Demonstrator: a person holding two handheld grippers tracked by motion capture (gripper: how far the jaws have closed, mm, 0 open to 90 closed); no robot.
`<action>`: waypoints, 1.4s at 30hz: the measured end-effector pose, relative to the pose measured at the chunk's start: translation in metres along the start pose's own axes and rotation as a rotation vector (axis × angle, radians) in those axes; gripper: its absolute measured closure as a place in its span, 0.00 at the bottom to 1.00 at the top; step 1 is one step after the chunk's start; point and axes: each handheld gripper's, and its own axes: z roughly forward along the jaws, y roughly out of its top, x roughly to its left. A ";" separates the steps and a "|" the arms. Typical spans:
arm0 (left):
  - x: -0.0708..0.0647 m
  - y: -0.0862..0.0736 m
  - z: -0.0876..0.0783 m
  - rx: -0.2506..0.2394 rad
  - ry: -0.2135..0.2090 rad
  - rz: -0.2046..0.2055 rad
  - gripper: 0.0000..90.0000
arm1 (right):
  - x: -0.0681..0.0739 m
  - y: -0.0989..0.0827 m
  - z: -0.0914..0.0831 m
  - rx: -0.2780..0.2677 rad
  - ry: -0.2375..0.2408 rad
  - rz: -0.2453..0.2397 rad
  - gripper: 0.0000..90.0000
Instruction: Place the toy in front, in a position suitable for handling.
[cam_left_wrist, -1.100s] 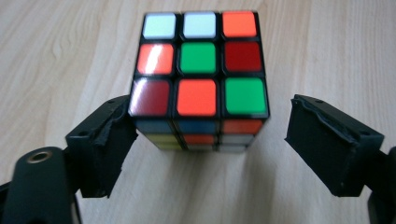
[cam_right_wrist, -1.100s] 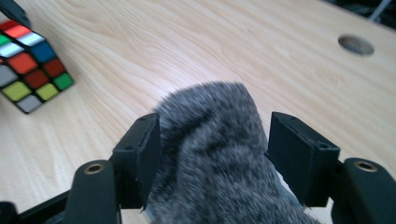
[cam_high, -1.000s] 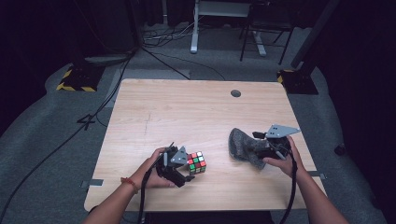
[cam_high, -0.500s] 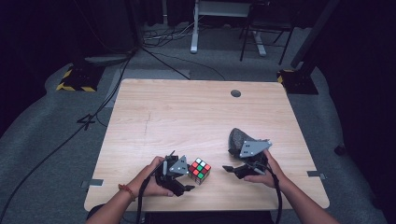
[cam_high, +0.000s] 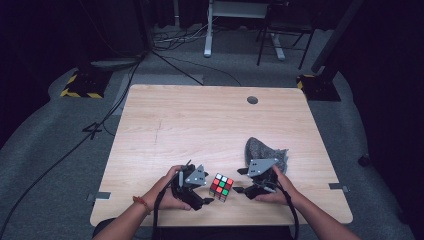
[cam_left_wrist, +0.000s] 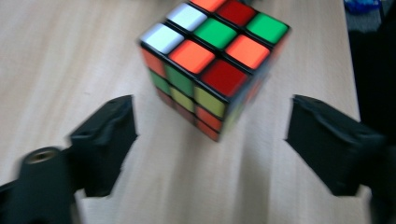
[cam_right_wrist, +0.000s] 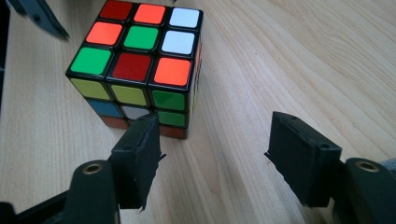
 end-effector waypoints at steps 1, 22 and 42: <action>0.003 0.003 0.001 0.003 0.005 0.014 0.18 | 0.001 0.000 0.001 0.000 0.006 -0.006 0.39; 0.020 0.021 0.033 0.019 -0.212 0.074 0.21 | 0.006 0.004 0.008 -0.029 0.018 -0.013 0.37; 0.024 0.013 0.033 0.021 -0.214 0.027 0.15 | 0.015 0.015 0.007 -0.107 -0.030 -0.047 0.40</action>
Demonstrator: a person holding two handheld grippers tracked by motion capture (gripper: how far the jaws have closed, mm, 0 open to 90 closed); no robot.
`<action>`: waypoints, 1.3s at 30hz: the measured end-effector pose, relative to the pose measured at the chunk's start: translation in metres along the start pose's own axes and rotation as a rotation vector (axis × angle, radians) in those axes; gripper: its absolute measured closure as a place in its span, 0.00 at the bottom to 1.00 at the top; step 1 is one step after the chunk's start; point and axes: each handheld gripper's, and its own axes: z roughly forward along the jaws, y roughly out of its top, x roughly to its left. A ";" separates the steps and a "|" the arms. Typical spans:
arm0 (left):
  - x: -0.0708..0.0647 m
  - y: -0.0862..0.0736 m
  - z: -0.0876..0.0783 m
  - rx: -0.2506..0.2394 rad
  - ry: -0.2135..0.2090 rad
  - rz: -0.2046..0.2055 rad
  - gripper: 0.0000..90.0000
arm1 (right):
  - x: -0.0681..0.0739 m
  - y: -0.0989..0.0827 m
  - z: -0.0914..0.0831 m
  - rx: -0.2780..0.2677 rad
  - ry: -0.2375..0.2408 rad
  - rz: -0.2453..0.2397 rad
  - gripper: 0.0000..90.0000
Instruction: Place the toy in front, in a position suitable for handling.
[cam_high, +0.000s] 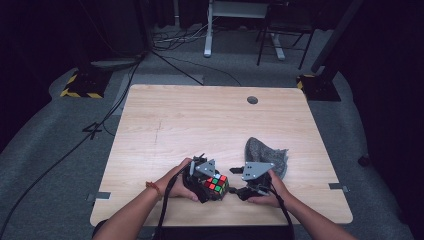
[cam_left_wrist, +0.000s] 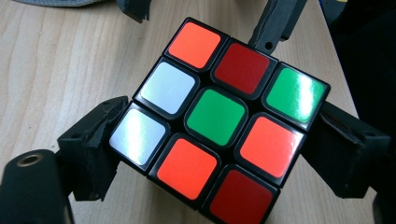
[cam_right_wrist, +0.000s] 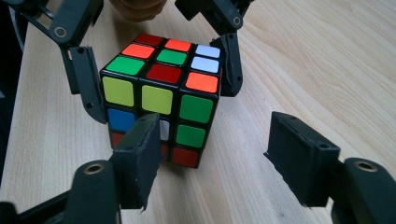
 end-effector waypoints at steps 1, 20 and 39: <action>-0.001 0.000 0.000 0.010 0.014 0.005 0.14 | 0.000 0.001 0.000 -0.004 -0.002 -0.001 0.40; -0.019 -0.003 -0.011 0.170 0.114 0.096 0.22 | 0.003 0.003 0.006 0.018 0.052 0.007 0.42; -0.021 0.000 -0.002 0.125 0.144 0.069 0.27 | 0.002 0.003 0.000 -0.055 0.039 0.027 0.45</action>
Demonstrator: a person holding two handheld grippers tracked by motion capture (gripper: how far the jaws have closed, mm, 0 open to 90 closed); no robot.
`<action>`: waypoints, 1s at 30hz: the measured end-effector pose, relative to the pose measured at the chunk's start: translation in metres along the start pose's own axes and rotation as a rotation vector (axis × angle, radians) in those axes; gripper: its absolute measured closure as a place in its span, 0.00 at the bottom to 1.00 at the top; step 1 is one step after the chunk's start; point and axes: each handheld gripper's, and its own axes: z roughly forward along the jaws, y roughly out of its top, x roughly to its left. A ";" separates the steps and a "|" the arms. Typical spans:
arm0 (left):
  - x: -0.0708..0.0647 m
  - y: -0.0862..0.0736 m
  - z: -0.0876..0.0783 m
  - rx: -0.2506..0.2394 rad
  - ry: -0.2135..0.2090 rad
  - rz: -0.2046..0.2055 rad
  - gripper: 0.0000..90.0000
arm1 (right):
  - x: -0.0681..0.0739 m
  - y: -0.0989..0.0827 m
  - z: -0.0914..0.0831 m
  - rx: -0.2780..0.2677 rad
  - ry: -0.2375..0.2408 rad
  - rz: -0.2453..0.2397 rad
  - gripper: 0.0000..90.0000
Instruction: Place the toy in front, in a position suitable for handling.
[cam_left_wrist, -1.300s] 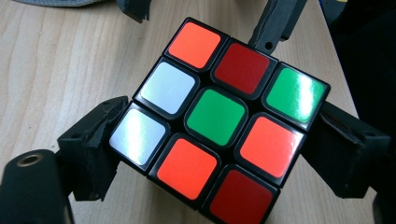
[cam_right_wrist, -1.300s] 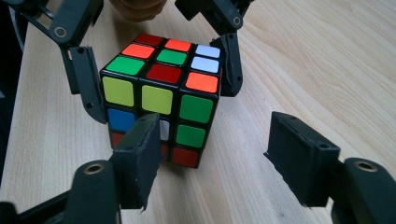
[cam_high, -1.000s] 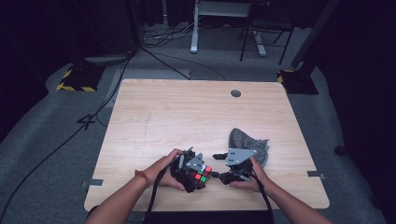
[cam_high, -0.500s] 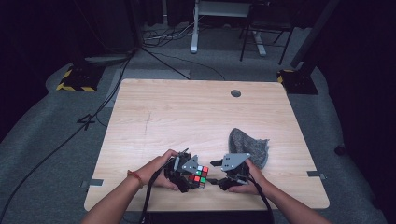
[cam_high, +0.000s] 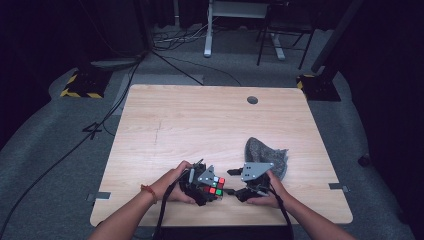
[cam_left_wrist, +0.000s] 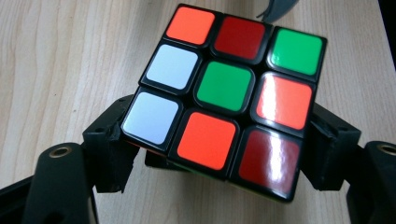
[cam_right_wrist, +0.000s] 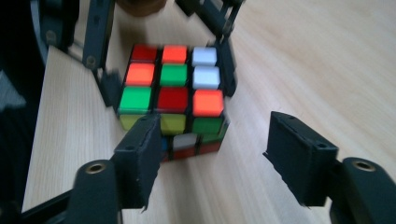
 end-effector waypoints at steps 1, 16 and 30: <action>-0.001 0.001 0.001 0.001 0.001 0.002 0.27 | -0.001 0.002 -0.001 -0.011 0.002 0.007 0.43; 0.001 -0.006 0.002 0.066 -0.030 -0.027 0.30 | -0.008 -0.010 0.013 0.120 0.022 -0.024 0.48; -0.001 -0.003 -0.002 0.025 -0.022 -0.024 0.20 | -0.011 -0.006 0.001 0.059 -0.017 -0.002 0.52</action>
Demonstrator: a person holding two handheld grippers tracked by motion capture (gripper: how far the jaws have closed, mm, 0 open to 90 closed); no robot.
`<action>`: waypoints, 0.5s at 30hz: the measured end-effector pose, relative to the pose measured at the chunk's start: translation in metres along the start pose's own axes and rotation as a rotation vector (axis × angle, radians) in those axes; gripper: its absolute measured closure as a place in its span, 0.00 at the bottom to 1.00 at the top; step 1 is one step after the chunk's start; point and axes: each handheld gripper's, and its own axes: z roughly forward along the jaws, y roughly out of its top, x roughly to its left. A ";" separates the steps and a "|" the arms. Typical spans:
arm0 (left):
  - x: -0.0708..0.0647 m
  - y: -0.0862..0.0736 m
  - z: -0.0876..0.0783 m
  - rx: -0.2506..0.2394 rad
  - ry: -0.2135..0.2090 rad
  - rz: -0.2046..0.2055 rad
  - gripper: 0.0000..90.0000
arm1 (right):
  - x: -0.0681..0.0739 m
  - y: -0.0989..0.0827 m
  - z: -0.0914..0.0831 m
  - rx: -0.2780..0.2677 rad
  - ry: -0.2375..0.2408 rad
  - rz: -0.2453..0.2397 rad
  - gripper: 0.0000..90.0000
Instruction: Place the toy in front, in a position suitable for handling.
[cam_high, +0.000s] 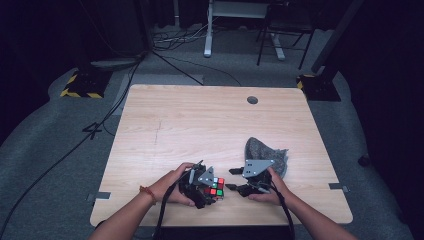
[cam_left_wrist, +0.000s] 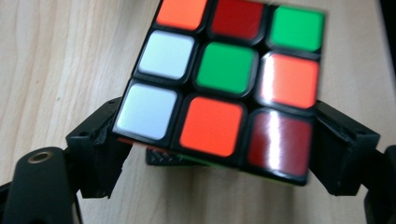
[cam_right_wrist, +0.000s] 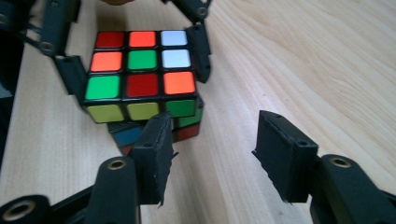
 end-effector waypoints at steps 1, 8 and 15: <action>0.001 0.000 0.000 -0.003 -0.003 0.005 0.21 | -0.001 0.000 0.000 -0.009 0.004 0.012 0.53; 0.000 0.002 -0.002 0.006 -0.001 0.000 0.30 | 0.002 0.002 0.000 -0.015 0.013 -0.002 0.52; -0.003 0.003 -0.001 0.059 0.013 0.042 0.33 | 0.001 0.001 0.002 -0.001 0.000 0.007 0.52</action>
